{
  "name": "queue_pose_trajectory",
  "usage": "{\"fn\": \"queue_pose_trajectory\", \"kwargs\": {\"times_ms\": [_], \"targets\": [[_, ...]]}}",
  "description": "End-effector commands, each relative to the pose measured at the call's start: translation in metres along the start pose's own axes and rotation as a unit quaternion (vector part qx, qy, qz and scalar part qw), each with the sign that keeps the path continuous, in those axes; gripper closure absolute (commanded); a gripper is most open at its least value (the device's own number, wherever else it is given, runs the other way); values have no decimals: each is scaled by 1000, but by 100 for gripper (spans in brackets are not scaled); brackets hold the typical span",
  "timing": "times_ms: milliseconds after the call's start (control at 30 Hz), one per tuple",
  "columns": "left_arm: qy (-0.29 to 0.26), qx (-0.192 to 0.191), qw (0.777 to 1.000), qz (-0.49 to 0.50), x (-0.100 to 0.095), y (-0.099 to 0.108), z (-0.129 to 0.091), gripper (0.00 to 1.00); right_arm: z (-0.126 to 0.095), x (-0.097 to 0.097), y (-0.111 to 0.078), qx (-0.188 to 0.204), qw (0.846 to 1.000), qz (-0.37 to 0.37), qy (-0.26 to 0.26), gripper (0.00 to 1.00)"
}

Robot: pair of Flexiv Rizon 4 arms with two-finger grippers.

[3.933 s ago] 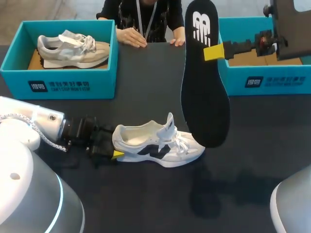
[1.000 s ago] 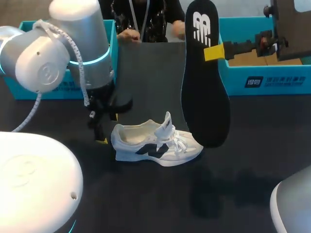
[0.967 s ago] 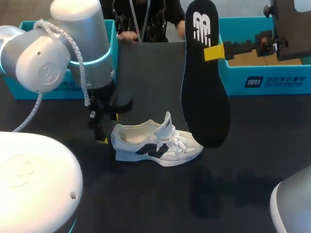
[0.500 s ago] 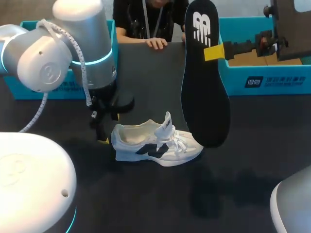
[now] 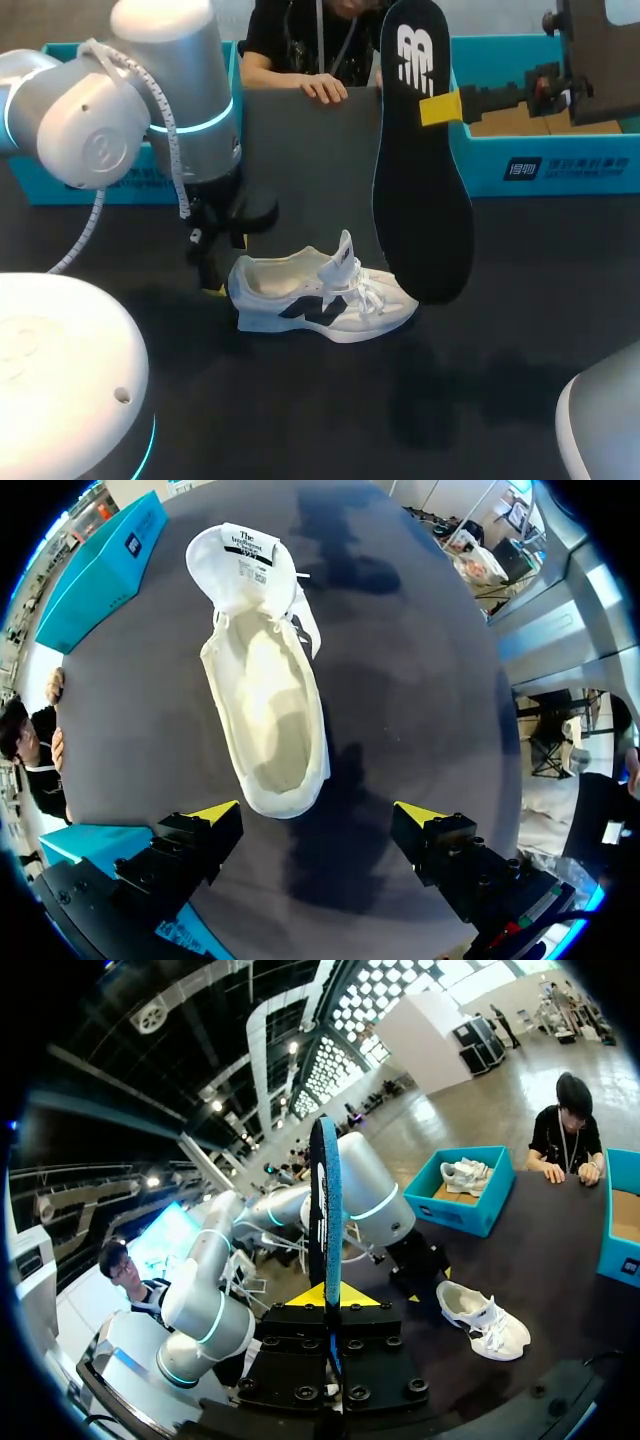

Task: Take the shoe out of the shoebox, open the shoe tongue, remove and reinsert the insole, then place the shoe into the shoebox

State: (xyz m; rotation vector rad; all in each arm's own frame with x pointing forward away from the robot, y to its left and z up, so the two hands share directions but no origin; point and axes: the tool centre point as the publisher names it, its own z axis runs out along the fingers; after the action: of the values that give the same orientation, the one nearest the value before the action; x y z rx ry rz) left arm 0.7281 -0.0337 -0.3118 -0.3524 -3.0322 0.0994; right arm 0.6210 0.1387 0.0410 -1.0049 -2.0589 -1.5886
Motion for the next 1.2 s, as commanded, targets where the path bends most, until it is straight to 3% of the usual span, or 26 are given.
{"fn": "queue_pose_trajectory", "kwargs": {"times_ms": [33, 300, 600, 833, 1200], "targets": [[-2, -1, 1000, 0, 0, -1, 0, 0, 3, -1, 3, 2, 1000, 1, 0, 100], [-7, 4, 1000, 9, -9, -10, -3, 0, 3, -1, 3, 2, 1000, 1, 0, 100], [-23, 11, 999, 26, -38, -32, -2, 0, 3, -1, 3, 2, 1000, 1, 0, 100], [-39, 22, 999, 30, -64, -50, 9, 0, 3, -1, 3, 2, 1000, 1, 0, 100], [-50, 43, 997, 49, -87, -78, 36, 0, 3, -1, 3, 2, 1000, 1, 0, 100]]}}
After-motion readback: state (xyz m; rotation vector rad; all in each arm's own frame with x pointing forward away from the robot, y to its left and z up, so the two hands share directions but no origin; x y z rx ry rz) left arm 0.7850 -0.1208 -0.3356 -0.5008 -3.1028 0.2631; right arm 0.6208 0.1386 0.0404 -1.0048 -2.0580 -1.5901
